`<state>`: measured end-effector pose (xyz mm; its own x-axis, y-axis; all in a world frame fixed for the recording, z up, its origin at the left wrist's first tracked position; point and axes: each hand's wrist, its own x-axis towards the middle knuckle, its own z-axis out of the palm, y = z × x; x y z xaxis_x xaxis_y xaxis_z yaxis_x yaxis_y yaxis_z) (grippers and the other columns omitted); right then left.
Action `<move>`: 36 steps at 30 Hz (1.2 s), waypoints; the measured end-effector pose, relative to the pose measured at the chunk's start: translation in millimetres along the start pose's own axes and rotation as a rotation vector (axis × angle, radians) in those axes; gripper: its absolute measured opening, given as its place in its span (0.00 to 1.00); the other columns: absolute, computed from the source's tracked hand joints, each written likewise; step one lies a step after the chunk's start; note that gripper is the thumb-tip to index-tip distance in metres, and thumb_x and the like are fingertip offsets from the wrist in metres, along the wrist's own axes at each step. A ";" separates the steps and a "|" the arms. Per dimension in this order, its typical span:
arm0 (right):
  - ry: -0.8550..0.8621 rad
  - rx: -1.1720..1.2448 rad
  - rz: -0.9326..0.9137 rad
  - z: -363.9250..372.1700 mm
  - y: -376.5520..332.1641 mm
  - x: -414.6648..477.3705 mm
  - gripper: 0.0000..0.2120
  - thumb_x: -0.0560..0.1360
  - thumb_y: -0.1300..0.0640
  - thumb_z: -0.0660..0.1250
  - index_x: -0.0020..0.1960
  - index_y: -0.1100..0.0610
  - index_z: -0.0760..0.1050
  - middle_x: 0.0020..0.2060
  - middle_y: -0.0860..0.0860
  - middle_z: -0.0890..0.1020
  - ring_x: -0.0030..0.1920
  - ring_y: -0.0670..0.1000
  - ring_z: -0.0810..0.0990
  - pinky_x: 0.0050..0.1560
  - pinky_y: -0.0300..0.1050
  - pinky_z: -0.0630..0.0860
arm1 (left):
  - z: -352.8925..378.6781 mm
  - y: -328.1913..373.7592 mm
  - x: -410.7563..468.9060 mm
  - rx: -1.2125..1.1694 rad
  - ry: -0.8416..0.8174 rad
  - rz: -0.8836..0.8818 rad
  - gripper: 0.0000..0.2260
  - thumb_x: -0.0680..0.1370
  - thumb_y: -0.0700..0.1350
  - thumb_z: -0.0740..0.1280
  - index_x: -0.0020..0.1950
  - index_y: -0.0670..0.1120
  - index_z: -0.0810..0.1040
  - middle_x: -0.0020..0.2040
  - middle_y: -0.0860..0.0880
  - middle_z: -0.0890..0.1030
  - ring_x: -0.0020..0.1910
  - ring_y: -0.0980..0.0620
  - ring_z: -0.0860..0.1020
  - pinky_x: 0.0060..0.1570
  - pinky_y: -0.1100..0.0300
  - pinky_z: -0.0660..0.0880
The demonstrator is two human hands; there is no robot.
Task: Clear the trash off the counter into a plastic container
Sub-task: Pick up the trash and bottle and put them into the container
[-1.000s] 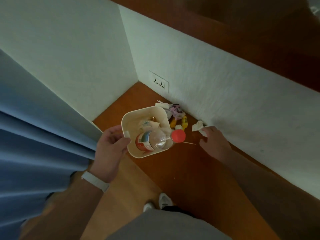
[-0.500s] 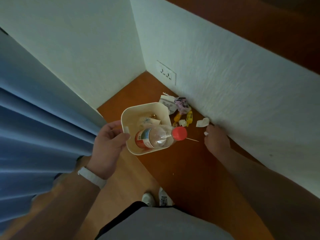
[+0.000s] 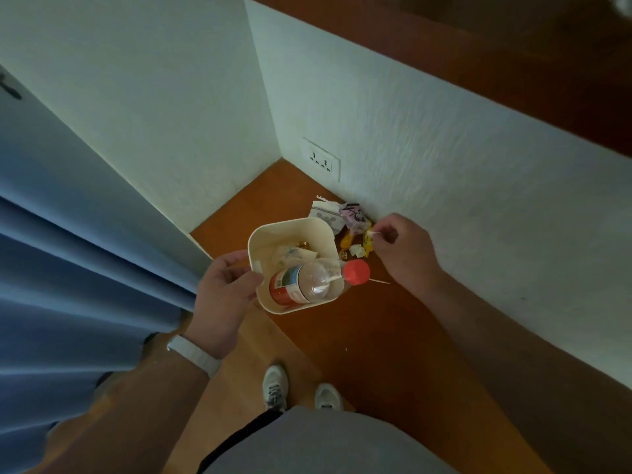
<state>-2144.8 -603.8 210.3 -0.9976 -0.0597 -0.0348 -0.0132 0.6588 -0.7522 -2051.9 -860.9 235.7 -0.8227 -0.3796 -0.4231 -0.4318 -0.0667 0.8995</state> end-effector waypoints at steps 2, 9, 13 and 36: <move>0.002 0.107 -0.036 -10.2 -33.1 -0.3 0.02 0.77 0.58 0.67 0.46 0.51 0.76 0.39 0.44 0.79 0.38 0.41 0.78 0.35 0.33 0.71 | 0.8 2.9 0.8 -0.002 -0.011 -0.009 0.15 0.77 0.36 0.71 0.63 0.46 0.78 0.48 0.45 0.87 0.45 0.43 0.87 0.45 0.48 0.85; -0.216 0.099 -0.206 -5.8 -80.1 6.3 0.02 0.75 0.54 0.69 0.48 0.49 0.78 0.41 0.44 0.82 0.42 0.43 0.81 0.45 0.43 0.81 | -2.4 7.1 5.8 -0.014 -0.053 -0.028 0.15 0.78 0.34 0.70 0.63 0.46 0.77 0.51 0.40 0.85 0.50 0.39 0.85 0.52 0.43 0.83; -0.310 0.077 -0.222 0.1 -76.8 7.6 0.07 0.76 0.48 0.67 0.52 0.48 0.80 0.45 0.40 0.82 0.47 0.39 0.80 0.49 0.42 0.80 | -4.7 5.9 9.0 -0.009 -0.064 -0.025 0.16 0.77 0.34 0.70 0.63 0.46 0.77 0.50 0.39 0.85 0.50 0.36 0.85 0.52 0.41 0.83; -0.259 -0.654 0.036 51.5 128.5 47.4 0.23 0.74 0.55 0.67 0.68 0.56 0.70 0.63 0.58 0.72 0.59 0.61 0.74 0.57 0.55 0.74 | -18.4 -7.0 10.3 -0.048 0.012 -0.049 0.15 0.76 0.32 0.69 0.59 0.47 0.80 0.52 0.37 0.84 0.45 0.40 0.84 0.47 0.47 0.82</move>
<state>-2190.2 -560.6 78.1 -0.9509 -0.1526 -0.2693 -0.0996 0.9746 -0.2006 -2050.5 -881.3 227.0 -0.7965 -0.3857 -0.4656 -0.4529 -0.1297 0.8821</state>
